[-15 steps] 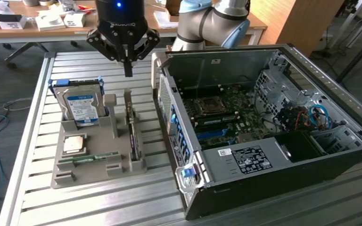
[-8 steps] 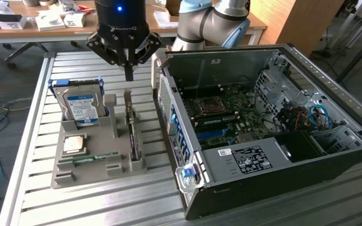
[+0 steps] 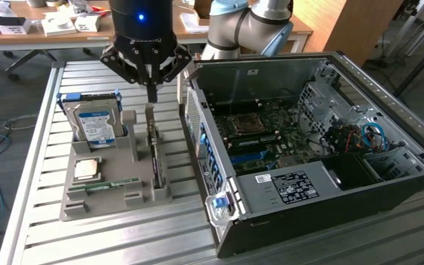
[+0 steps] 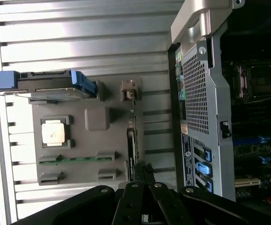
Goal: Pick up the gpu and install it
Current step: 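Reach for the gpu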
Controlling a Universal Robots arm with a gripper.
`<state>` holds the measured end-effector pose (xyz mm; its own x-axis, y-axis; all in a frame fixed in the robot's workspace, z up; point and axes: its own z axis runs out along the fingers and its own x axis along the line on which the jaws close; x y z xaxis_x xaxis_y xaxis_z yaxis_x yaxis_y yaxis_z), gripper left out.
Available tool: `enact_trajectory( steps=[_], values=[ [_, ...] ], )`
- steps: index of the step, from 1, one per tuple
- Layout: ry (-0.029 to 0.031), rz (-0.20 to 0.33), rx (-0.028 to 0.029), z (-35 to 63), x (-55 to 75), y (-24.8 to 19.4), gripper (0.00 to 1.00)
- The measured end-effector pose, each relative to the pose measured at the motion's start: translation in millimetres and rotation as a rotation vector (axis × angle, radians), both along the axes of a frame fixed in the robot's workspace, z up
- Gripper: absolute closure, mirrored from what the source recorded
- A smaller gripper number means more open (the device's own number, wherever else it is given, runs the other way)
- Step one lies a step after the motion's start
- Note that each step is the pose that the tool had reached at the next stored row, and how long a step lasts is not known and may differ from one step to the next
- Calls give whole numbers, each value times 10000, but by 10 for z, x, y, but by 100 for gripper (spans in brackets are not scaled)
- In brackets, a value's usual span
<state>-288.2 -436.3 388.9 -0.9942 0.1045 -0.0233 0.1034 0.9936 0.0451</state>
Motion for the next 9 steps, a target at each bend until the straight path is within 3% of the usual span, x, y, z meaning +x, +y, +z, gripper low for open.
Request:
enact_trajectory(
  steps=[3,9],
  values=[
    [0,1,0,0,-3,-48,89],
    [1,1,-1,-2,-39,-51,89]
  ],
)
